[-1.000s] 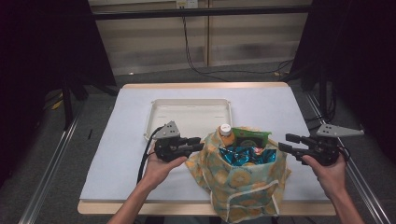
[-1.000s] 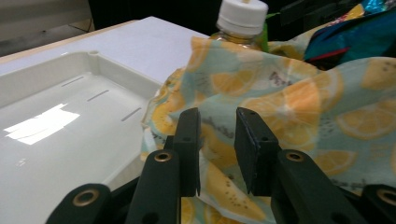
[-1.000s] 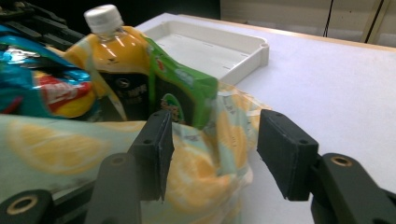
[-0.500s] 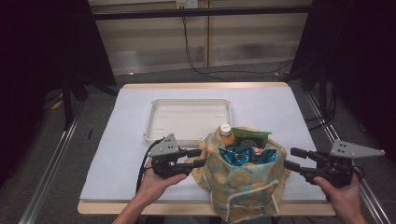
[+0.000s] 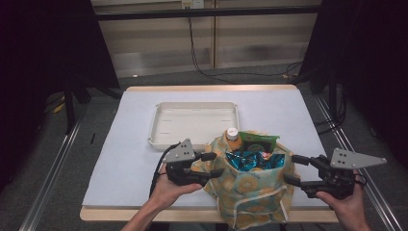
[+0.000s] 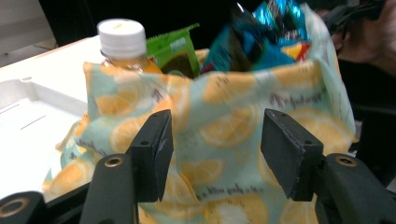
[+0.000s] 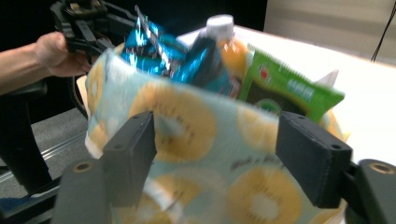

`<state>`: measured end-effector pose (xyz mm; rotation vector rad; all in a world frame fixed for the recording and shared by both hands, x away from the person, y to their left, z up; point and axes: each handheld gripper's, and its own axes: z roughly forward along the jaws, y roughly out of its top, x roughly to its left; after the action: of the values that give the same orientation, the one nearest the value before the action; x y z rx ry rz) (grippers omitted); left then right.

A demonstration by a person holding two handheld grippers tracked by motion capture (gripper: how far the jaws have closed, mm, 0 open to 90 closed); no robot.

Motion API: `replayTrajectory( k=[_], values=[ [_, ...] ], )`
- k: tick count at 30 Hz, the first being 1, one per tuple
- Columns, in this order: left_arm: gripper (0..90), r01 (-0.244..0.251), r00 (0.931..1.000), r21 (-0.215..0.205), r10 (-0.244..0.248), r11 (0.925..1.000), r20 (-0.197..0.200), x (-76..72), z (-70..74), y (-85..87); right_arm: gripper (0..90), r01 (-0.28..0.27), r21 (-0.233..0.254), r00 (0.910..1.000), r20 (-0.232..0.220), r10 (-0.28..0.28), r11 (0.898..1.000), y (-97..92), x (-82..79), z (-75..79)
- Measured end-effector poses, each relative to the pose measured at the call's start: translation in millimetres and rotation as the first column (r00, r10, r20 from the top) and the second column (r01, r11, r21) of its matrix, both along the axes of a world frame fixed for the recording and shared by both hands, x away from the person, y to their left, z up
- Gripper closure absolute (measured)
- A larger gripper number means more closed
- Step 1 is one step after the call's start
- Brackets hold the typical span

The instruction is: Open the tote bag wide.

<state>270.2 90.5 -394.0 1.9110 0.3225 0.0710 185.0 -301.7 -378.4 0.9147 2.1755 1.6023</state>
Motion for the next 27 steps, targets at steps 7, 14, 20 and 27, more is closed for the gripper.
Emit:
replayTrajectory(
  k=[7,14,20,27],
  values=[
    [62.0,0.052,0.9983,0.057,-0.053,0.997,0.025,2.1,-5.2,-16.8,21.5,-0.087,0.014,0.9962,0.006,0.086,0.996,4.8,10.6,4.6],
    [90.0,0.113,0.9935,0.072,-0.112,0.991,-0.02,0.1,-13.3,-26.5,45.9,-0.137,-0.006,0.9904,-0.021,0.137,0.991,11.3,8.5,-3.8],
    [90.0,0.111,0.9936,0.113,-0.108,0.9874,-0.033,-3.5,-19.7,-21.5,73.5,-0.152,-0.012,0.9879,-0.034,0.151,0.988,9.5,1.4,-6.9],
    [74.4,0.051,0.9985,0.059,-0.05,0.997,-0.021,0.5,-13.4,-15.8,90.0,-0.159,-0.056,0.9853,-0.073,0.155,0.986,11.4,-14.3,-22.6]
  ],
)
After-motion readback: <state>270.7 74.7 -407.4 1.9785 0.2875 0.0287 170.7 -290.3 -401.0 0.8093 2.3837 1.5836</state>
